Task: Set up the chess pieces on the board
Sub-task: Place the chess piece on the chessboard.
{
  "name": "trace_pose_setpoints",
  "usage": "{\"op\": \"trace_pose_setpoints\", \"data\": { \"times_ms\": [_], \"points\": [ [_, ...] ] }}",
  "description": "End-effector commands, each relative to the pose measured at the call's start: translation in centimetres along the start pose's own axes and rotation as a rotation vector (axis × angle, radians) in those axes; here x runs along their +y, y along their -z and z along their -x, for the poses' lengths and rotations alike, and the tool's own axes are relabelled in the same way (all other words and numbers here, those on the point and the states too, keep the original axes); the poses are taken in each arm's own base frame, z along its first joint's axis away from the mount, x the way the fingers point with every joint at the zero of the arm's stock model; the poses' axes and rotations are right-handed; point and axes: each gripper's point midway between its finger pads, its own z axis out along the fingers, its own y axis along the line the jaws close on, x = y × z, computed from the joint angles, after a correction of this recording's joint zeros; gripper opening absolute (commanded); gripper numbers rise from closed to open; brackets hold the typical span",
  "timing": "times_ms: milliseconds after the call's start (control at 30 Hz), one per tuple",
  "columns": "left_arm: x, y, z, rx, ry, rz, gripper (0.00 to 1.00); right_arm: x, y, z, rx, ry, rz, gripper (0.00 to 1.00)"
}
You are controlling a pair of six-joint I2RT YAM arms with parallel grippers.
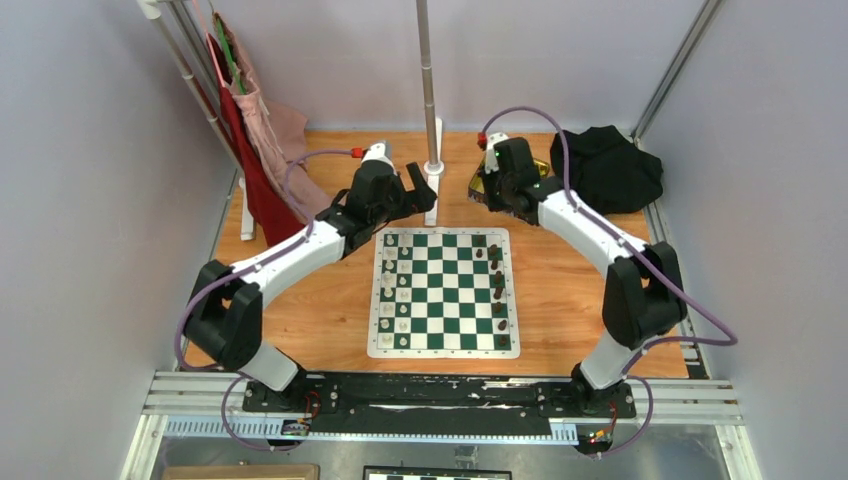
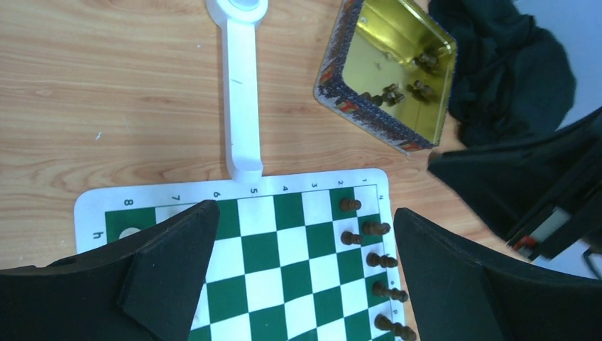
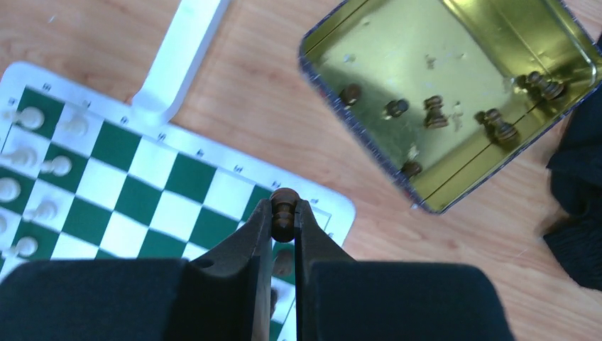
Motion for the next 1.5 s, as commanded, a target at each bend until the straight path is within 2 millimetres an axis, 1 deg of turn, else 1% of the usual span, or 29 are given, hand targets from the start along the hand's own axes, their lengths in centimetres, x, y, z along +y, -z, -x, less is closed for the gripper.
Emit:
{"op": "trace_pose_setpoints", "data": {
  "times_ms": [0,200,400,433,467,500,600,700,800,900,1000,1267,1467],
  "points": [
    [-0.9,2.6,2.5,-0.1,0.03,-0.053,1.0,2.6,2.5,0.1,-0.098,0.082,-0.053,0.0],
    [-0.2,5.2,1.8,-0.123,0.054,-0.082,1.0,6.5,4.8,-2.7,-0.149,0.141,-0.041,0.0],
    [1.0,7.7,1.5,-0.168,0.072,-0.086,1.0,9.6,6.3,-6.1,-0.175,0.189,-0.025,0.0],
    [1.1,8.1,1.5,-0.174,0.074,-0.087,1.0,10.6,6.7,-6.6,-0.187,0.205,-0.015,0.0],
    [1.1,8.4,1.5,-0.178,0.075,-0.091,1.0,11.1,7.1,-7.2,-0.189,0.221,-0.016,0.0],
    [1.1,8.7,1.4,-0.181,0.076,-0.095,1.0,11.7,7.3,-7.3,-0.209,0.224,-0.012,0.0],
    [1.2,9.3,1.3,-0.187,0.082,-0.104,1.0,12.8,7.7,-8.6,-0.222,0.24,-0.028,0.0],
    [0.8,9.8,1.0,-0.187,0.086,-0.119,1.0,13.0,7.5,-10.3,-0.212,0.216,-0.037,0.0],
    [0.5,10.1,0.7,-0.193,0.08,-0.121,1.0,12.6,7.1,-11.5,-0.205,0.176,-0.069,0.0],
    [0.2,10.2,0.4,-0.195,0.072,-0.123,1.0,12.2,6.4,-12.7,-0.185,0.163,-0.095,0.0],
    [0.0,10.2,0.1,-0.192,0.06,-0.124,1.0,12.5,5.4,-13.8,-0.176,0.144,-0.087,0.0],
    [0.0,10.0,-0.4,-0.188,0.045,-0.124,1.0,13.0,2.7,-15.5,-0.169,0.108,-0.109,0.0],
    [0.0,9.9,-0.7,-0.185,0.032,-0.124,1.0,12.5,1.4,-17.0,-0.176,0.08,-0.139,0.0]
  ]
}}
